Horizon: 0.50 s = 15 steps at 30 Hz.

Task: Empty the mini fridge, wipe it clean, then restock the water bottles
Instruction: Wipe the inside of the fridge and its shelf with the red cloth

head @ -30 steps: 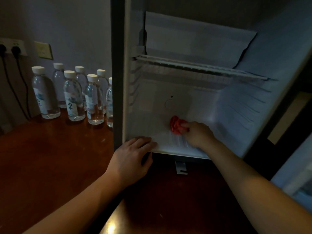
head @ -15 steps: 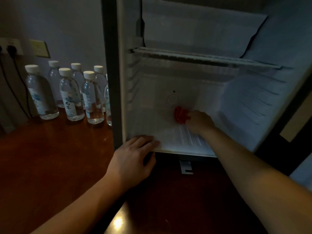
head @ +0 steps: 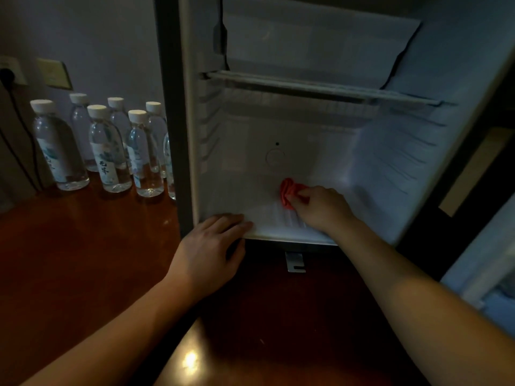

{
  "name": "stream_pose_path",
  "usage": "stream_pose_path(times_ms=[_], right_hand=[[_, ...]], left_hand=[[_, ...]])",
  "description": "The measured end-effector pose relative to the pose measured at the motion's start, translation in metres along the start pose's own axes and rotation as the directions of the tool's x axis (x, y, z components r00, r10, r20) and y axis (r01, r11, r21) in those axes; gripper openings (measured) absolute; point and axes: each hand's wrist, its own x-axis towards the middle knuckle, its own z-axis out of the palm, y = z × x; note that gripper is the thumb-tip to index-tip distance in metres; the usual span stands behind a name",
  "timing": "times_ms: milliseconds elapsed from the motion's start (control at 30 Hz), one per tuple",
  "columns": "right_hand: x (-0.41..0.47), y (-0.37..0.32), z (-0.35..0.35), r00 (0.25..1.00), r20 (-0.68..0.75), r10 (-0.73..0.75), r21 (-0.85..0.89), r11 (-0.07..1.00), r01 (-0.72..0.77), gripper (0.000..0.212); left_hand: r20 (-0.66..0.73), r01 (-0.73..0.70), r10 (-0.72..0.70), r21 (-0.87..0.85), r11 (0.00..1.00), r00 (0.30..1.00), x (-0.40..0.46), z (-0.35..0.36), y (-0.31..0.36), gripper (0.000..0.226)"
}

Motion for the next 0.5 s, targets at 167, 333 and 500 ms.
stream_pose_path(times_ms=[167, 333, 500], right_hand=[[0.010, -0.002, -0.002, 0.999, 0.010, 0.032, 0.023, 0.999, -0.033, 0.040], [0.021, 0.001, 0.000, 0.999, 0.025, 0.024, 0.001, 1.000, -0.024, 0.040], [0.032, -0.003, -0.005, 0.998, 0.058, 0.023, -0.058, 0.998, -0.020, 0.042]], left_hand=[[-0.051, -0.020, 0.021, 0.024, 1.000, 0.998, -0.001, 0.002, 0.000, 0.039], [-0.106, -0.039, 0.042, 0.037, 0.999, 0.994, 0.000, 0.003, 0.001, 0.039], [-0.084, -0.037, 0.038, 0.006, 0.999, 0.996, 0.002, 0.003, -0.002, 0.040]])
